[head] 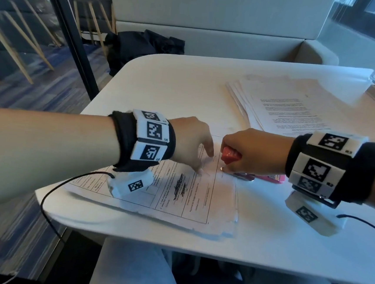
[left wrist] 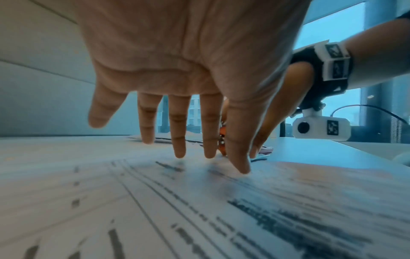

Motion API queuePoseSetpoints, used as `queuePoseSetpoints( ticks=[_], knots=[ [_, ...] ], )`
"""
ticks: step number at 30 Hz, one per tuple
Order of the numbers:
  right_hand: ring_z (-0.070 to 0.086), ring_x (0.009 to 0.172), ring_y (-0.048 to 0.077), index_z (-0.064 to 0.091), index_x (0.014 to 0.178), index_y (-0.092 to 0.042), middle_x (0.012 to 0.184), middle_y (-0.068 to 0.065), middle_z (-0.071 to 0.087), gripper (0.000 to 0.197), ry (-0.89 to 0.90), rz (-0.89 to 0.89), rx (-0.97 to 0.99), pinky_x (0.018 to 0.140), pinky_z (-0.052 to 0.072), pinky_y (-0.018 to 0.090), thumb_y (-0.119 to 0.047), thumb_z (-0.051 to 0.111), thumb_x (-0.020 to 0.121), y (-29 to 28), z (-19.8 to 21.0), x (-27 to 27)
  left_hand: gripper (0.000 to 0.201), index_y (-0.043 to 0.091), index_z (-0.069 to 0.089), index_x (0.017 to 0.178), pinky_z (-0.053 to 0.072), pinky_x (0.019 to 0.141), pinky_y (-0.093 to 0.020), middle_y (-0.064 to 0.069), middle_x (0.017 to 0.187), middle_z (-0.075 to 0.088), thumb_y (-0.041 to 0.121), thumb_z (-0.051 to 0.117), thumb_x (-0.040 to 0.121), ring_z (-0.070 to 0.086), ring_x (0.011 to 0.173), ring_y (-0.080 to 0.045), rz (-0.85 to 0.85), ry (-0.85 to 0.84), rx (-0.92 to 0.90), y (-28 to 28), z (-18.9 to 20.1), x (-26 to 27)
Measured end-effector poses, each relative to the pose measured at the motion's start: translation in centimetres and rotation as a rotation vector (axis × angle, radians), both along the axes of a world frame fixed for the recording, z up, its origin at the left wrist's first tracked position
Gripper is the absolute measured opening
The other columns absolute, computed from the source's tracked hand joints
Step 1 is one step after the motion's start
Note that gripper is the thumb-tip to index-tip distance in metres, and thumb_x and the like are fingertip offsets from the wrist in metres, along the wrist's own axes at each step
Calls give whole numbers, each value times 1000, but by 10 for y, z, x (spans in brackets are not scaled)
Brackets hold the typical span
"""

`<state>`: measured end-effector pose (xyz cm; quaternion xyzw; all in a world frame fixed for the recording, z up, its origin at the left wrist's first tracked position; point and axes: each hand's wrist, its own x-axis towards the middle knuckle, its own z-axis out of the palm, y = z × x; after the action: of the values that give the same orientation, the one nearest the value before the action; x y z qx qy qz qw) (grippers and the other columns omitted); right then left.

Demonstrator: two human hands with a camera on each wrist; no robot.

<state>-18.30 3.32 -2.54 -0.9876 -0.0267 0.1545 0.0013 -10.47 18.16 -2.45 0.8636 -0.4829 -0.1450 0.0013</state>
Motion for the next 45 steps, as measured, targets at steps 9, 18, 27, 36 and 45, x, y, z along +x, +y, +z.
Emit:
queuePoseSetpoints(
  ticks=[9, 18, 27, 36, 45],
  knots=[
    [48, 103, 12, 55, 126, -38, 106, -12, 59, 51, -74, 192, -126, 84, 44, 30, -61, 60, 81, 9, 10, -9, 17, 26, 74, 97, 43, 82, -24, 13, 93, 68, 33, 72, 82, 60, 98, -9, 8, -32, 15, -3, -2, -13],
    [57, 106, 12, 52, 132, -43, 116, -15, 62, 58, -3, 226, -119, 89, 49, 33, -62, 63, 78, 9, 0, -8, 17, 22, 73, 98, 32, 62, -20, 7, 101, 70, 32, 65, 87, 61, 98, -13, -30, -62, 33, -8, -8, -15],
    [57, 106, 11, 51, 132, -44, 117, -16, 61, 57, 6, 218, -109, 89, 50, 35, -62, 62, 79, 6, -3, -6, 13, 26, 69, 88, 44, 75, -29, 7, 93, 67, 29, 56, 91, 59, 96, -17, -99, -137, 1, -3, -15, -17],
    [58, 103, 9, 52, 131, -44, 116, -16, 61, 55, 32, 211, -150, 87, 50, 33, -62, 61, 80, 5, -2, -7, 14, 17, 53, 86, 47, 81, -35, 2, 93, 54, 18, 42, 94, 53, 100, -22, -148, -277, 84, -7, -24, -20],
    [52, 114, -2, 49, 132, -47, 130, -26, 51, 63, 59, 152, -172, 96, 44, 28, -68, 62, 74, -4, 1, -16, 23, 7, 58, 87, 51, 74, -40, -11, 93, 65, 12, 37, 95, 60, 83, -25, 57, -106, 16, 38, -15, 5]
  ],
)
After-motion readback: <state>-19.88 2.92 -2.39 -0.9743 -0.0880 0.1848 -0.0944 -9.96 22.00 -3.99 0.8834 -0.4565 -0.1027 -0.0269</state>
